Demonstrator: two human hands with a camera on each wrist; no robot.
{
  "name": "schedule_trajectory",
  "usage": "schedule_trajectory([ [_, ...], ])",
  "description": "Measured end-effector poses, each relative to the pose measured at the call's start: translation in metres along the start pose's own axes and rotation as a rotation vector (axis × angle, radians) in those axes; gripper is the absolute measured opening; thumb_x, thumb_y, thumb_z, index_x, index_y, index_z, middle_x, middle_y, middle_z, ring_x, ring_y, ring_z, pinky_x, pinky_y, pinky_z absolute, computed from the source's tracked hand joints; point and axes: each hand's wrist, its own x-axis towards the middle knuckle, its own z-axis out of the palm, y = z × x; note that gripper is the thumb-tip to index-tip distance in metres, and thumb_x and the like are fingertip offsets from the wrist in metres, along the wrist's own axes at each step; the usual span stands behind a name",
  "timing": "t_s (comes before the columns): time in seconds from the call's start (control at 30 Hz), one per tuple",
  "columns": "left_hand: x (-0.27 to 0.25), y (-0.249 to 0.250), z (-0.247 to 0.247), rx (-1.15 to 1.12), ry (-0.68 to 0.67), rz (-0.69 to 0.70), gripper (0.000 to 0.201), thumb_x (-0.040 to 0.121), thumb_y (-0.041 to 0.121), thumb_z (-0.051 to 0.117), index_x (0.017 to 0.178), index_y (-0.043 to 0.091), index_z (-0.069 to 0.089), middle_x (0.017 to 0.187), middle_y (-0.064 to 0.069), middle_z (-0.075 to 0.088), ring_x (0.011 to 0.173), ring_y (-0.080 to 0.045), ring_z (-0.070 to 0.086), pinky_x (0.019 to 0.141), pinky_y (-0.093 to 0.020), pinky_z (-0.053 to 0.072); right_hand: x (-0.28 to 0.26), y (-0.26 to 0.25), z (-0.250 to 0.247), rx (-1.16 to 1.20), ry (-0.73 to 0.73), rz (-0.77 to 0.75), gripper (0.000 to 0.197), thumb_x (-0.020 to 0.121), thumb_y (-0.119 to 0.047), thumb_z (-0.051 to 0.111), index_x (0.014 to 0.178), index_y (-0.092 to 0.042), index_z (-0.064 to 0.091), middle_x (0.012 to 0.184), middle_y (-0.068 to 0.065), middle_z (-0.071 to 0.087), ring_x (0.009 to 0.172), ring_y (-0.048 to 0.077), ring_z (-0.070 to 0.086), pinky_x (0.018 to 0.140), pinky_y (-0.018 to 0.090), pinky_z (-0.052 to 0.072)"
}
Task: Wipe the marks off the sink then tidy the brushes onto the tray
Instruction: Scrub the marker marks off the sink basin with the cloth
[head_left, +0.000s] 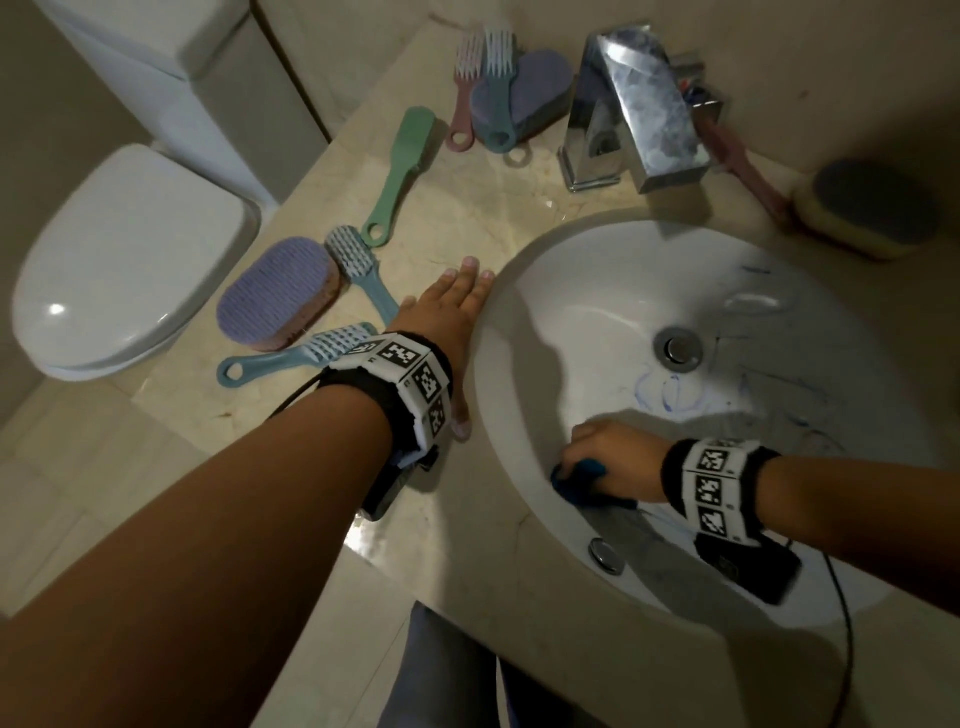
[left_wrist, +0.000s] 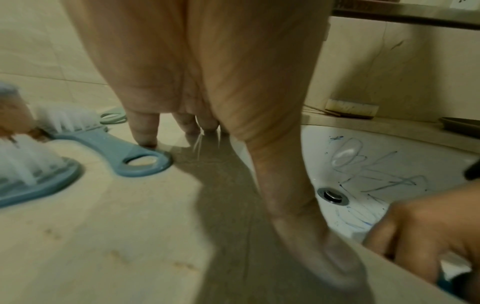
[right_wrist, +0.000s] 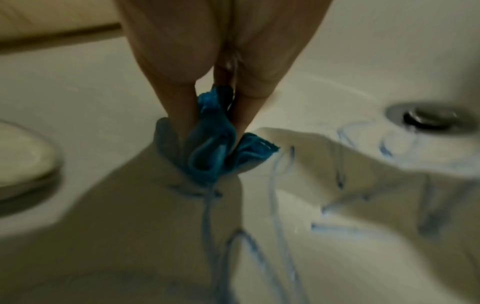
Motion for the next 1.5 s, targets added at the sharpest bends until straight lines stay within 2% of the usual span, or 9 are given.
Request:
schedule_trajectory([
  [0.23,0.000,0.002,0.000,0.022,-0.004,-0.012,0.167,0.031,0.045,0.093,0.145,0.015,-0.025,0.154,-0.004,-0.029,0.145,-0.022,-0.017,0.120,-0.046,0.011,0.013,0.016,0.000,0.226,0.290,0.037,0.034,0.074,-0.011,0.076,0.108,-0.015,0.070,0.100,0.008,0.058,0.098,0.023,0.056,0.090,0.021,0.039],
  [0.43,-0.001,0.003,-0.001,0.024,-0.015,-0.020,0.166,0.032,0.045,0.093,0.145,0.017,-0.026,0.153,-0.003,-0.030,0.145,-0.022,-0.016,0.120,-0.045,0.011,-0.017,0.006,0.011,0.104,-0.075,0.041,0.047,0.073,-0.024,0.077,0.118,-0.023,0.061,0.101,-0.004,0.045,0.100,0.014,0.045,0.087,0.024,0.037],
  [0.63,-0.003,0.004,-0.002,0.010,-0.019,-0.022,0.166,0.033,0.043,0.094,0.145,0.017,-0.026,0.154,-0.002,-0.030,0.145,-0.021,-0.016,0.120,-0.045,0.011,0.009,0.008,0.008,0.231,0.288,0.144,0.039,0.075,-0.009,0.074,0.112,-0.015,0.067,0.093,0.003,0.044,0.096,0.026,0.053,0.076,0.016,0.029],
  [0.87,-0.003,0.003,-0.002,-0.002,-0.011,-0.021,0.166,0.032,0.043,0.094,0.145,0.017,-0.025,0.154,-0.001,-0.030,0.145,-0.021,-0.016,0.120,-0.046,0.011,-0.018,0.002,0.016,0.160,-0.026,0.094,0.038,0.072,-0.018,0.077,0.109,-0.020,0.068,0.089,-0.004,0.049,0.091,0.016,0.051,0.083,0.026,0.041],
  [1.03,-0.003,0.005,-0.003,-0.002,-0.015,-0.017,0.166,0.032,0.042,0.094,0.145,0.016,-0.025,0.154,-0.003,-0.030,0.145,-0.022,-0.016,0.119,-0.046,0.011,0.020,0.018,-0.014,0.093,0.231,0.162,0.027,0.076,-0.010,0.073,0.102,-0.014,0.073,0.092,0.010,0.061,0.090,0.025,0.058,0.080,0.025,0.040],
  [1.17,-0.005,0.005,-0.004,-0.006,-0.019,-0.018,0.164,0.034,0.041,0.094,0.145,0.017,-0.025,0.154,-0.002,-0.030,0.146,-0.022,-0.015,0.119,-0.047,0.012,0.042,0.032,-0.048,0.134,0.517,0.204,0.032,0.085,-0.001,0.058,0.053,-0.006,0.057,0.056,0.002,0.047,0.055,0.016,0.037,0.055,0.027,0.024],
  [1.23,-0.007,0.006,-0.003,-0.005,-0.016,-0.020,0.164,0.035,0.040,0.094,0.145,0.018,-0.025,0.154,-0.001,-0.029,0.146,-0.021,-0.015,0.120,-0.047,0.011,0.039,0.028,-0.033,0.085,0.449,0.215,0.012,0.087,-0.004,0.058,0.086,-0.008,0.069,0.079,0.007,0.052,0.072,0.018,0.043,0.066,0.025,0.029],
  [1.3,-0.007,0.006,-0.004,-0.005,-0.017,-0.022,0.163,0.036,0.039,0.094,0.145,0.018,-0.025,0.154,0.000,-0.029,0.146,-0.021,-0.015,0.119,-0.047,0.012,0.036,0.028,-0.013,0.037,0.402,0.200,0.033,0.086,-0.006,0.061,0.118,-0.014,0.065,0.095,0.010,0.048,0.087,0.023,0.048,0.075,0.021,0.030],
  [1.5,-0.005,0.005,-0.002,-0.009,-0.015,-0.017,0.165,0.033,0.041,0.094,0.145,0.017,-0.026,0.154,0.000,-0.030,0.145,-0.020,-0.016,0.120,-0.046,0.012,0.031,0.061,-0.041,0.186,0.623,0.433,0.021,0.089,-0.011,0.058,0.108,-0.007,0.067,0.097,0.013,0.062,0.090,0.033,0.053,0.072,0.025,0.040],
])
